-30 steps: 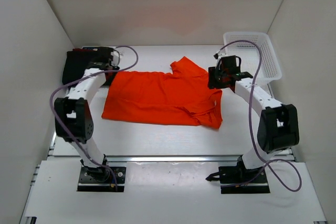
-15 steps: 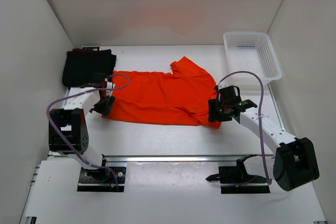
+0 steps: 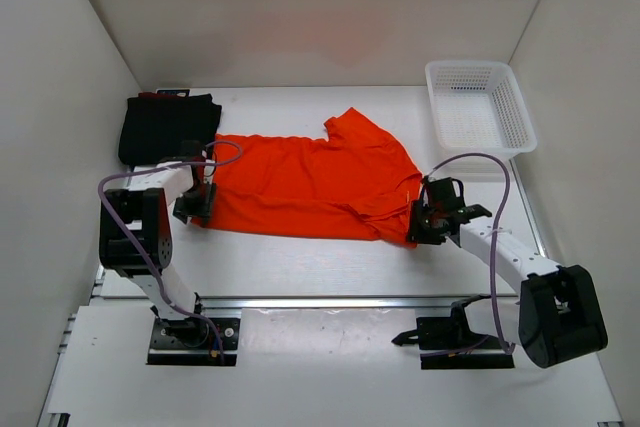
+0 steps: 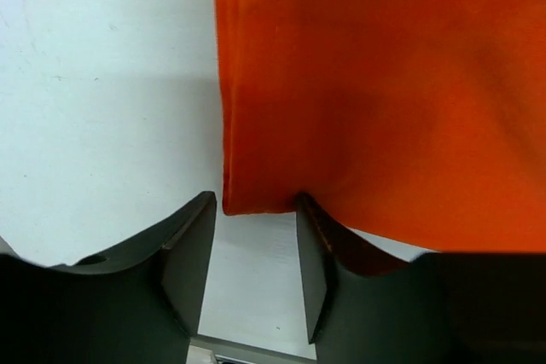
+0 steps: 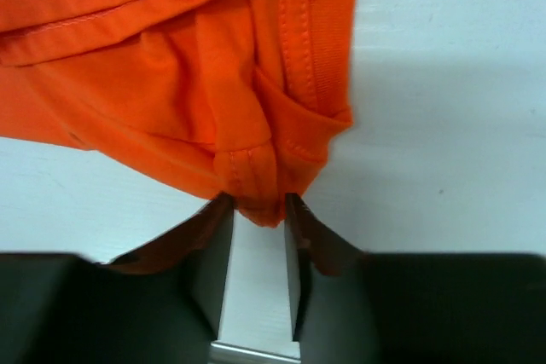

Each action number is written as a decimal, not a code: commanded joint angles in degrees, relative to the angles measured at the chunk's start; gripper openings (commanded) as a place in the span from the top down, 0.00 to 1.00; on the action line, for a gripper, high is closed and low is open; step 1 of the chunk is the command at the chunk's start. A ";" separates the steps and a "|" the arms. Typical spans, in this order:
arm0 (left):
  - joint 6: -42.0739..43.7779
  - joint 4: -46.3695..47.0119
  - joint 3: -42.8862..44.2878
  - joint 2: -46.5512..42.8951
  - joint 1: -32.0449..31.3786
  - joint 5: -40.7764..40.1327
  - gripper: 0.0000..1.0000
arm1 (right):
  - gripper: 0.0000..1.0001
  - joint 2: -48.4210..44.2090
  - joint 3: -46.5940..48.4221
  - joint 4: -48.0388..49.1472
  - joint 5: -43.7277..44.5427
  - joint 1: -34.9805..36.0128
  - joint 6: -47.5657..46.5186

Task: Fold and stack the t-shirts
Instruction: Fold the flattened tshirt in 1/3 of the way

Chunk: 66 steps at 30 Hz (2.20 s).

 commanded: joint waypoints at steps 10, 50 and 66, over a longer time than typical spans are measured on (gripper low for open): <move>1.52 0.74 -0.76 1.91 0.52 0.08 1.00 | 1.00 -5.20 -1.65 6.02 -6.99 -10.98 -5.99; 4.85 -0.67 -6.82 -5.91 -3.70 0.17 1.00 | 0.83 -7.60 -12.56 13.75 -8.84 -16.45 17.65; 4.77 -0.40 -7.00 -6.79 -3.08 0.25 1.00 | 1.00 2.52 -5.35 4.00 -1.46 -10.37 12.55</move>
